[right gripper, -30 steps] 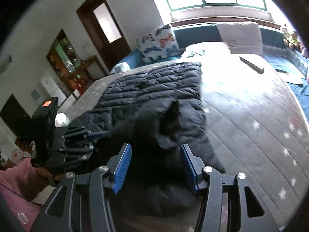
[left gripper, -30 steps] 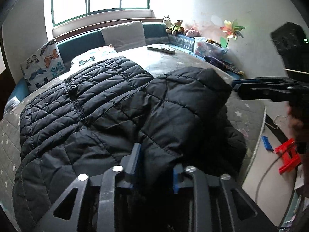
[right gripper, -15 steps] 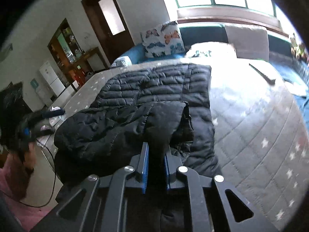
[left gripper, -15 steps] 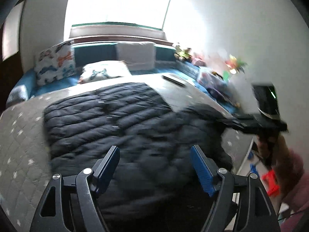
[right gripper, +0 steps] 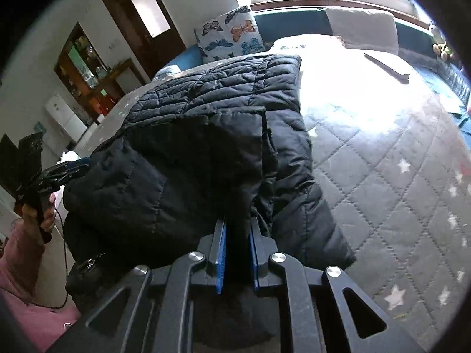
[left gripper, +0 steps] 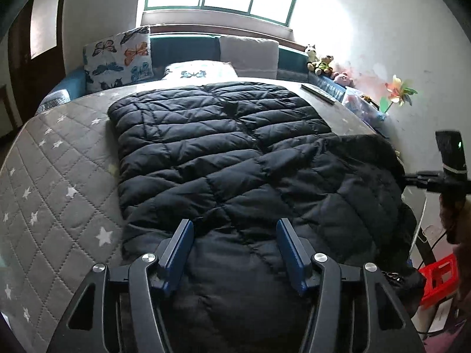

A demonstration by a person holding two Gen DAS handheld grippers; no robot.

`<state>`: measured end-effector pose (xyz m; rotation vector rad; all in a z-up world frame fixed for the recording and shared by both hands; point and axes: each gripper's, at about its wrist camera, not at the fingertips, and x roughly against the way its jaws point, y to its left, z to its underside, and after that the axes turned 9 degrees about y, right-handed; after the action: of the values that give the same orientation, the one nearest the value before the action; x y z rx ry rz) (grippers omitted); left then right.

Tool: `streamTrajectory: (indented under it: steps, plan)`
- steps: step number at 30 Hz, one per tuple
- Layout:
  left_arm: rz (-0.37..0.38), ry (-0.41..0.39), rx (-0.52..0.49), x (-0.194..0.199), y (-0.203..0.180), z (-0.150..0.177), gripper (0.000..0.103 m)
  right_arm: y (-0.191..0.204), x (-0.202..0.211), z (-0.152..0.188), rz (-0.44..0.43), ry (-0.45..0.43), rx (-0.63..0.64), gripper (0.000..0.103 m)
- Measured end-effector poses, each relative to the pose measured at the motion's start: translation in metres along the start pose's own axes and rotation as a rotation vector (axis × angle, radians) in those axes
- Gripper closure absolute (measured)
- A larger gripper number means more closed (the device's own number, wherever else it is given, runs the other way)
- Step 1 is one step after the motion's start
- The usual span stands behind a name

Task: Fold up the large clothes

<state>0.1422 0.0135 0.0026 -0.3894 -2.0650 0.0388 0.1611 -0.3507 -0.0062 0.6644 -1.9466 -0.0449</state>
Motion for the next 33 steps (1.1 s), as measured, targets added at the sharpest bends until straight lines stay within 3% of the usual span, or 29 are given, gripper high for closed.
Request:
streamTrajectory:
  steps: [3, 6, 8, 12, 20, 25, 33]
  plan:
    - [0.002, -0.010, -0.031, -0.002, -0.005, 0.006, 0.042, 0.012, 0.022, -0.005, 0.071, -0.021, 0.013, 0.084]
    - [0.005, -0.016, -0.064, -0.007, -0.019, 0.010, 0.042, 0.029, 0.050, -0.012, 0.204, -0.090, 0.049, 0.083]
    - [0.032, -0.013, -0.075, -0.009, -0.025, 0.011, 0.042, 0.038, 0.066, -0.017, 0.241, -0.137, 0.059, 0.082]
    - [0.077, -0.005, -0.089, -0.016, -0.030, 0.007, 0.042, 0.060, 0.068, -0.032, 0.197, -0.173, 0.117, 0.080]
    - [0.156, 0.033, -0.125, -0.029, -0.052, 0.004, 0.042, 0.082, -0.006, -0.065, 0.150, -0.073, 0.221, 0.080]
    - [0.157, 0.050, -0.157, -0.038, -0.065, -0.001, 0.042, 0.065, -0.030, -0.061, 0.162, -0.038, 0.204, 0.080]
    - [0.144, 0.075, -0.188, -0.047, -0.075, -0.003, 0.042, 0.030, -0.029, -0.041, 0.169, -0.033, 0.136, 0.081]
